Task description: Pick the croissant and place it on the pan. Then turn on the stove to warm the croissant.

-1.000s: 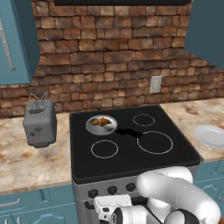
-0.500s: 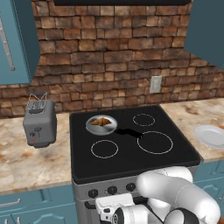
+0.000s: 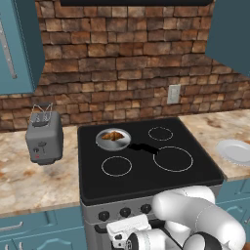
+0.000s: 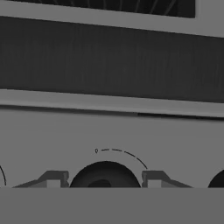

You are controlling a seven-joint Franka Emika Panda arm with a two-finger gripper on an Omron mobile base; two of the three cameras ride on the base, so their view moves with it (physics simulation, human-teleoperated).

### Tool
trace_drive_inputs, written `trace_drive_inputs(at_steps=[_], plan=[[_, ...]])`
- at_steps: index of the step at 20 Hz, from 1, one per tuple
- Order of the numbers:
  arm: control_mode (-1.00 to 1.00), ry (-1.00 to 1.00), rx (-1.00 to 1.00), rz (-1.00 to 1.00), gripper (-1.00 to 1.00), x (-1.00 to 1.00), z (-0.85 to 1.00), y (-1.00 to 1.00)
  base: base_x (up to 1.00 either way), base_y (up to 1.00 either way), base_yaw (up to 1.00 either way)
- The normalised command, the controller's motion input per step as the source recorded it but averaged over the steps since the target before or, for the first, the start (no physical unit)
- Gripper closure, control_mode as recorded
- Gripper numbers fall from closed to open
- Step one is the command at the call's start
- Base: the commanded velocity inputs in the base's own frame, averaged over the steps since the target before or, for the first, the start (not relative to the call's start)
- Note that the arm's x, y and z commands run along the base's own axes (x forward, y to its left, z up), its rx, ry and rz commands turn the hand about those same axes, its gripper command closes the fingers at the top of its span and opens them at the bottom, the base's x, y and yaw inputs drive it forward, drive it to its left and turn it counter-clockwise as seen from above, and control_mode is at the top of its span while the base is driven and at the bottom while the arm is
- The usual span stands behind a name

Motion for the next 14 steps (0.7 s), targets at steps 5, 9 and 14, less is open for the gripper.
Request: trace_drive_inputs(at_steps=[5, 9, 14], plan=[[-1.0, -0.02, -0.15, 0.06, 1.0, 0.01, 0.36, -0.01, 0.0, 0.0, 0.0], [-1.0, 0.0, -0.13, 0.08, 1.0, 0.03, 0.46, -0.01, 0.0, 0.0, 0.0], [-1.0, 0.0, -0.15, 0.11, 1.0, 0.03, 0.49, 0.0, 0.0, 0.0, 0.0]])
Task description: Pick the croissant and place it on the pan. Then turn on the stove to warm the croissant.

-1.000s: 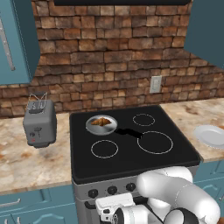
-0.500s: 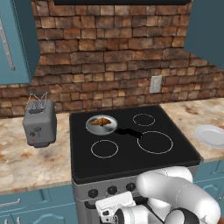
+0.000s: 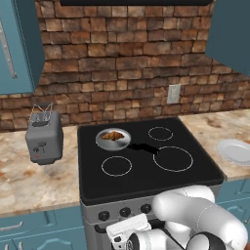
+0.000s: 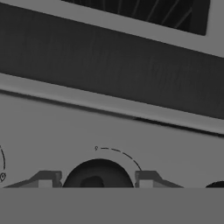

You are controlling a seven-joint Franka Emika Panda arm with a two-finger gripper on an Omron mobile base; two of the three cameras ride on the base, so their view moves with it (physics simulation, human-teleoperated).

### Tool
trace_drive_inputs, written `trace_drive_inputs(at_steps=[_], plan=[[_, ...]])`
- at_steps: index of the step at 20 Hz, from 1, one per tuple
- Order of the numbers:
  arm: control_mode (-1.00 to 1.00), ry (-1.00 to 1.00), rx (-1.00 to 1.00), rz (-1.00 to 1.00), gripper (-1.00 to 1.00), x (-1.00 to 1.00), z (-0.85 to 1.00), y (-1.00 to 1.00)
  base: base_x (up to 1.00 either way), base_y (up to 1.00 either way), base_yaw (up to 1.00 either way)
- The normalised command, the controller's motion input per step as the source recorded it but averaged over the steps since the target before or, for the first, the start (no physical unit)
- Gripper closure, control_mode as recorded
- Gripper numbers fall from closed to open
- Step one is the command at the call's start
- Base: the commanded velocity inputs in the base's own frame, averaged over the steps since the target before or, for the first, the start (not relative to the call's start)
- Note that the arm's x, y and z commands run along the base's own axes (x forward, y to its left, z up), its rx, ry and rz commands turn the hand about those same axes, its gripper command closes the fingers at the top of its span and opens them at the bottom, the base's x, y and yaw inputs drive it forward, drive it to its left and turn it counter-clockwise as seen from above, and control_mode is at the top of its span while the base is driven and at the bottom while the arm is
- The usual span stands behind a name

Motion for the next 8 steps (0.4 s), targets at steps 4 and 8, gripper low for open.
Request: trace_drive_inputs(at_steps=[4, 8], plan=[[-1.0, 0.0, -0.18, 0.12, 1.0, 0.0, 0.5, 0.0, 0.0, 0.0, 0.0], [-1.0, 0.0, -0.24, 0.12, 1.0, 0.0, 0.5, 0.0, 0.0, 0.0, 0.0]])
